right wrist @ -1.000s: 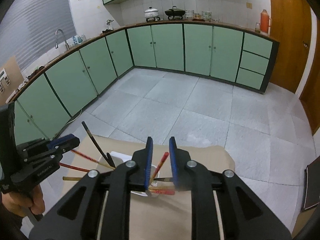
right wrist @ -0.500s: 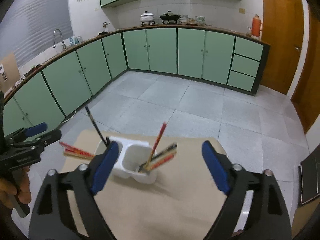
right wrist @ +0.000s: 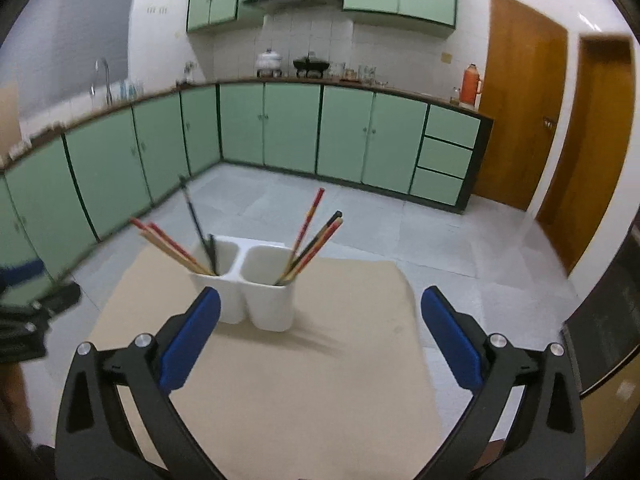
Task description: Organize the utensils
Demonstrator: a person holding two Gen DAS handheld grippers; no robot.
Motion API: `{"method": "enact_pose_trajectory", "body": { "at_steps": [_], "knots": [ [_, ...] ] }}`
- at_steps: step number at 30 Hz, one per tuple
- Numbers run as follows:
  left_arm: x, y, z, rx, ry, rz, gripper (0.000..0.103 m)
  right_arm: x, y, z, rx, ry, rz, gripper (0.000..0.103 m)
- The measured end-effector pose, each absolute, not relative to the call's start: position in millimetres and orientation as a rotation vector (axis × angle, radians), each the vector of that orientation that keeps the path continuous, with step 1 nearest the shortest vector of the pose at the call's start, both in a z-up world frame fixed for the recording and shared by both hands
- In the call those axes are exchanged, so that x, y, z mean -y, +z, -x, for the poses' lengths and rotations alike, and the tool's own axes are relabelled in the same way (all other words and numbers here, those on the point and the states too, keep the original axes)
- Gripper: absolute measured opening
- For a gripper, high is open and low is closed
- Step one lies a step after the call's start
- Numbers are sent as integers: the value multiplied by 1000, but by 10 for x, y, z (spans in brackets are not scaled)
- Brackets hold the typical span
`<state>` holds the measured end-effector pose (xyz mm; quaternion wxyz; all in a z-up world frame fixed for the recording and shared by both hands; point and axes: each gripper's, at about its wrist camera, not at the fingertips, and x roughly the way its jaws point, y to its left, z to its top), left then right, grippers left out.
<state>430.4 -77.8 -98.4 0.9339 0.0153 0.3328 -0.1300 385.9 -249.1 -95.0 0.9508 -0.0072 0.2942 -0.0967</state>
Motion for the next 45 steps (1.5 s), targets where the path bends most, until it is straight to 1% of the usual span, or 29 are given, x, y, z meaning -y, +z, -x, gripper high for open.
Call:
{"method": "enact_pose_trajectory", "body": {
  "at_steps": [6,13,26,38,45],
  "knots": [
    [628,-810,-3604,-576,-228,-49,97,2263,-873,-3101,-516,-180,89,97],
    [452,-714,-2821,-542,-253,-22,97,1992,-804,-2313,-468,-162,111,97],
    [282,-525,-1475,-434,-175,-77,97,1768,-578,-1284,-430,-179,65,97],
    [60,-504,-706,-472,-61,-36,97,1676,-603,-480,-383,-200,36,97],
    [-185,-486,-362,-450,24,-1,97,1684,-685,-142,-371,-217,21,97]
  ]
}}
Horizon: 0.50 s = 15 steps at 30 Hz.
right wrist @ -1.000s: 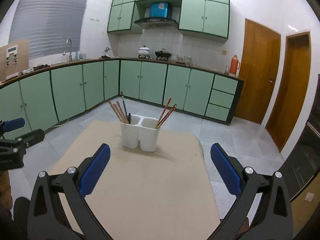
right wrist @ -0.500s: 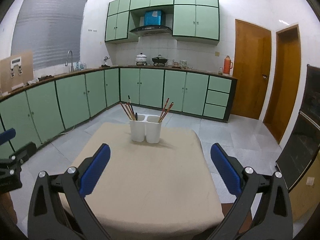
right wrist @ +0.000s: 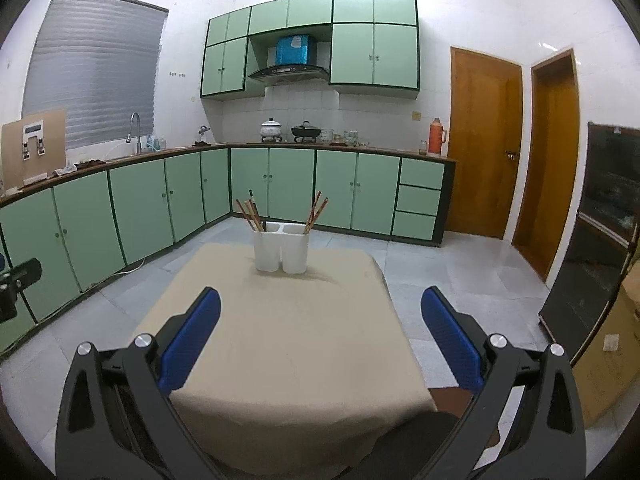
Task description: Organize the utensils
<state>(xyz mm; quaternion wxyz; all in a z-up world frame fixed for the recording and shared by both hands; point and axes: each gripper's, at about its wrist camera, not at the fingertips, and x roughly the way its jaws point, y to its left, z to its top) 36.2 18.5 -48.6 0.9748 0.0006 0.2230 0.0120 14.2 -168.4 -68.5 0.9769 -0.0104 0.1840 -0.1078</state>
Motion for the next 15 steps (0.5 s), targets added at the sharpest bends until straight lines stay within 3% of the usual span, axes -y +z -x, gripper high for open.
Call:
{"method": "enact_pose_trajectory", "body": {
  "at_steps": [15],
  "knots": [
    [-235,-358,-11,-365,54,10,97,1577,-499,80,-299,-199,28,97]
  ]
}}
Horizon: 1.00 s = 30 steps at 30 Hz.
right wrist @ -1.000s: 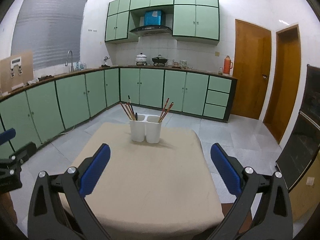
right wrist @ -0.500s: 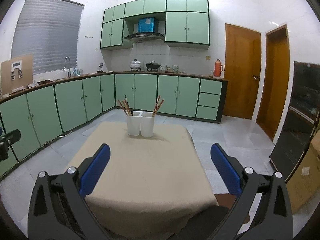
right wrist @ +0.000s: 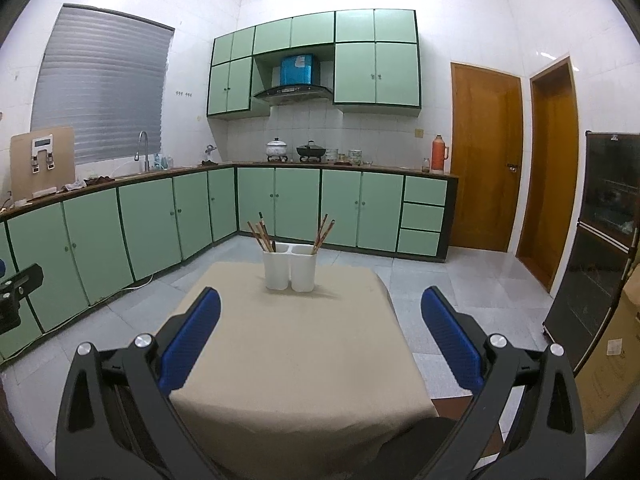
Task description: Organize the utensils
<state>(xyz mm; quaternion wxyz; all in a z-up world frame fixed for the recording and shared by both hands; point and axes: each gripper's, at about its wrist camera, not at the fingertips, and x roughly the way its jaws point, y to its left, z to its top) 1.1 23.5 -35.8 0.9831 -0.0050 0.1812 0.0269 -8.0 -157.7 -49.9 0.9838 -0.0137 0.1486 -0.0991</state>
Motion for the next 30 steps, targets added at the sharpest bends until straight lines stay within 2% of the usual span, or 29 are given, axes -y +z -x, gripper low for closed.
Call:
{"method": "enact_pose_trajectory", "body": {
  "at_steps": [30],
  "knots": [
    [-250,-375,29,-330,51,21,97,1589,-541,105,-286,-208,18,97]
  ]
}}
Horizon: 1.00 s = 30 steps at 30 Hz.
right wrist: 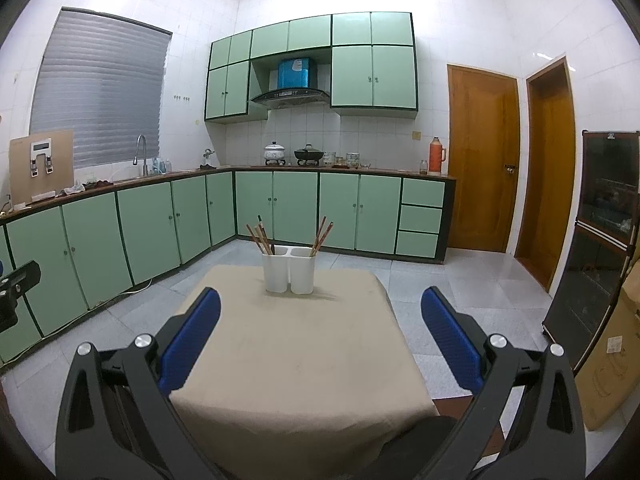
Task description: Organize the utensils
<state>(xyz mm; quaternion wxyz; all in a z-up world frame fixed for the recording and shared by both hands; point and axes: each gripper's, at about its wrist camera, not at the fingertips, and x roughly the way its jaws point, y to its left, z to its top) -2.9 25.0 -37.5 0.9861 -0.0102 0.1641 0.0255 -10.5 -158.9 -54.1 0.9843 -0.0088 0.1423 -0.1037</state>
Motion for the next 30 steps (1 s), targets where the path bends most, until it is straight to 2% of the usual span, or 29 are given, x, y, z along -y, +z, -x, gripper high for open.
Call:
{"method": "enact_pose_trajectory", "body": {
  "at_steps": [30],
  "knots": [
    [-224,-283,121,-297,64,17,97,1641,-486,138,-262,-217,-7,97]
  ]
}}
